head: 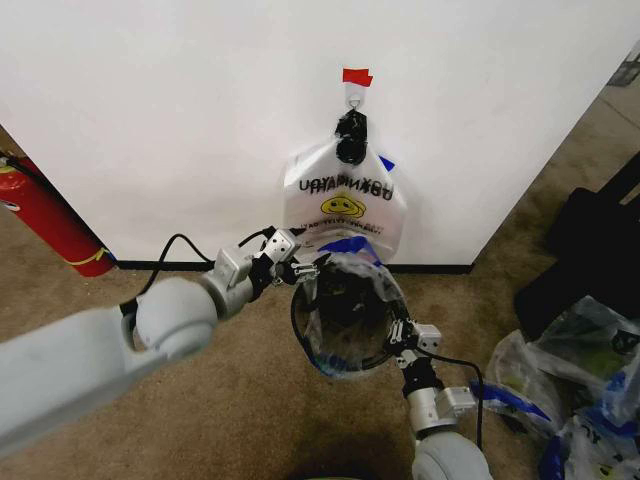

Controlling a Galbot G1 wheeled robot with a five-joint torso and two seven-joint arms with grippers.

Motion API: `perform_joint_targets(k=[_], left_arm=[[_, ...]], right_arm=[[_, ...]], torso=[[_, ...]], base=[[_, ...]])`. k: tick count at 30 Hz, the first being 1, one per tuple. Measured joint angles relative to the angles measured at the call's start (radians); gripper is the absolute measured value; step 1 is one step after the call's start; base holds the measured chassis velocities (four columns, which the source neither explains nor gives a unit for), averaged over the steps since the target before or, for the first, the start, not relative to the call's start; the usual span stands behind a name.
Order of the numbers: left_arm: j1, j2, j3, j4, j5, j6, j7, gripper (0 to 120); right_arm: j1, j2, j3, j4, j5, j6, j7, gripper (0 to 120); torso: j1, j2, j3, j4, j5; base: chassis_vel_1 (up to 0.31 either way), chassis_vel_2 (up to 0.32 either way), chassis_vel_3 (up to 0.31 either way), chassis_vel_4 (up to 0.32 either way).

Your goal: Pick up the garbage bag from the wall and place it over the trash bin.

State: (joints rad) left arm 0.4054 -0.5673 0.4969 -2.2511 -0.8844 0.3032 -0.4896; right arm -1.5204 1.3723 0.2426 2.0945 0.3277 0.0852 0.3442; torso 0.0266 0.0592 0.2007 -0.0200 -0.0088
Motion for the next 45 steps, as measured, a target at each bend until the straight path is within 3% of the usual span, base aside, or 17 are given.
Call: perform_joint_targets(k=[5,12,18,22,32,37,45], left_arm=[[0.157,-0.034,-0.044,-0.052,0.09,0.004,-0.055,100],[0.28,-0.054,-0.038,-0.047,0.214,-0.006,0.003,94],[0.264,-0.094,-0.02,0.002,0.223,-0.014,0.032,75],[0.262,-0.118,-0.008,0.042,0.232,-0.015,0.045,56],[0.235,-0.121,0.003,0.093,0.247,-0.025,0.044,25],[0.232,-0.122,0.01,0.098,0.226,-0.027,0.03,4],[0.243,-0.116,-0.014,0.091,0.176,-0.035,-0.009,0]], right_arm=[[0.008,0.032,0.006,0.0,0.002,-0.022,0.041,0],[0.004,0.06,0.005,-0.003,-0.013,-0.039,0.052,0],[-0.004,0.073,0.006,-0.003,-0.038,-0.042,0.043,0],[-0.001,0.077,0.004,0.0,-0.041,-0.047,0.04,0],[-0.008,0.064,0.002,0.015,-0.039,-0.055,0.037,0],[-0.006,0.06,0.004,0.015,-0.034,-0.057,0.037,0],[-0.003,0.057,0.005,0.01,-0.019,-0.057,0.03,0]], torso=[[0.0,0.0,0.0,0.0009,0.0006],[0.0,0.0,0.0,0.001,0.0009],[0.0,0.0,0.0,0.0005,0.0012],[0.0,0.0,0.0,0.0008,0.0008],[0.0,0.0,0.0,0.0007,0.0008],[0.0,0.0,0.0,0.0008,0.0009],[0.0,0.0,0.0,0.0008,0.0009]], base=[[0.0,0.0,0.0,0.0],[0.0,0.0,0.0,0.0],[0.0,0.0,0.0,0.0],[0.0,0.0,0.0,0.0],[0.0,0.0,0.0,0.0],[0.0,0.0,0.0,0.0],[0.0,0.0,0.0,0.0]])
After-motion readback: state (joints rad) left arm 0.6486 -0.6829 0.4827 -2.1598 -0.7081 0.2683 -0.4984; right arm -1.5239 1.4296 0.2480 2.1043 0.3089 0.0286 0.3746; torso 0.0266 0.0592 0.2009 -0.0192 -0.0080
